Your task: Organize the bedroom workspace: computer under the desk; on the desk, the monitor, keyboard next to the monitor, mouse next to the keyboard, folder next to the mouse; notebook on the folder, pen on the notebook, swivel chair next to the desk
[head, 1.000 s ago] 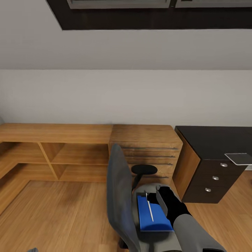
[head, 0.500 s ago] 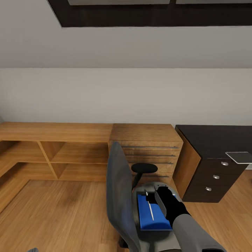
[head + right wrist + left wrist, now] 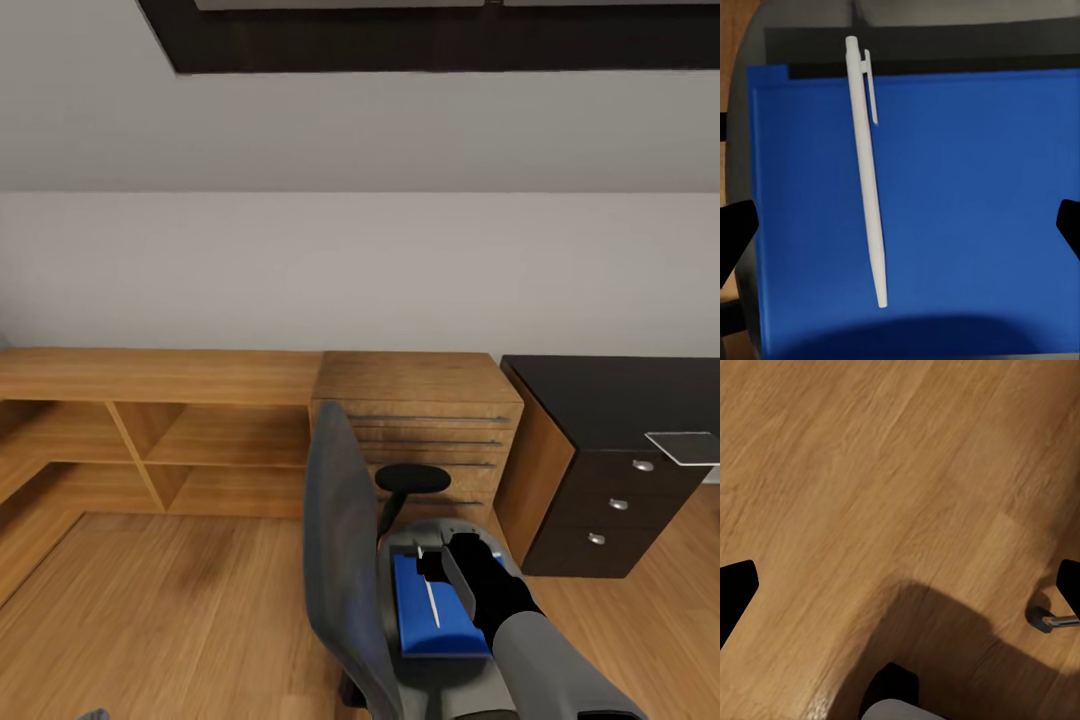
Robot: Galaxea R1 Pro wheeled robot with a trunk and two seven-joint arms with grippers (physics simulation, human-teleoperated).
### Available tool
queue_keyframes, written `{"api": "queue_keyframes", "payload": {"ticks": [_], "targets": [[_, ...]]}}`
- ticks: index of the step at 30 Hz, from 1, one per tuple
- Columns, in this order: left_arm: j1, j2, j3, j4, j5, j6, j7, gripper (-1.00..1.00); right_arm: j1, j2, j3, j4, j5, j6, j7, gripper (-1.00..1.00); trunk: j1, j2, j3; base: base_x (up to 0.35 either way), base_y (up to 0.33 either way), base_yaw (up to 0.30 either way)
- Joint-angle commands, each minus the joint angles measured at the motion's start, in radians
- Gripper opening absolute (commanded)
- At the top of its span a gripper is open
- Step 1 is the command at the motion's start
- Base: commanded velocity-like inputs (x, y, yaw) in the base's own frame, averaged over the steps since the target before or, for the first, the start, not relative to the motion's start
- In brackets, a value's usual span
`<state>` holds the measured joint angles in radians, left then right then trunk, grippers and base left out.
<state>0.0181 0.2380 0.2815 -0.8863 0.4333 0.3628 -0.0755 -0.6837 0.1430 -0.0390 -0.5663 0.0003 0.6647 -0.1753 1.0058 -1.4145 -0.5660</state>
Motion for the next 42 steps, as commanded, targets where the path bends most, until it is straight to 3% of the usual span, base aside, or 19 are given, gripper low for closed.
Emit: {"api": "queue_keyframes", "payload": {"ticks": [1,5,33,42], "targets": [[0.0,0.0,0.002,-0.002,0.005,0.007,-0.003,1.0,0.0,0.001,-0.004,-0.001,0.0,0.004,-0.003,1.0,0.004,-0.008,-0.004,0.0,0.0,0.0],[0.0,-0.001,0.002,-0.002,0.005,0.007,-0.003,1.0,0.0,0.001,-0.004,-0.001,0.0,0.004,-0.003,1.0,0.019,-0.036,-0.017,0.0,0.0,0.0],[0.0,-0.001,0.002,0.011,0.005,0.007,-0.003,1.0,0.0,-0.005,-0.005,0.004,0.004,0.009,-0.007,1.0,0.019,-0.036,-0.017,0.0,0.0,0.0],[0.0,-0.001,0.001,0.015,0.005,0.007,-0.003,1.0,-0.031,-0.008,-0.005,0.002,0.004,0.12,-0.022,1.0,0.019,-0.036,-0.017,0.0,0.0,0.0]]}}
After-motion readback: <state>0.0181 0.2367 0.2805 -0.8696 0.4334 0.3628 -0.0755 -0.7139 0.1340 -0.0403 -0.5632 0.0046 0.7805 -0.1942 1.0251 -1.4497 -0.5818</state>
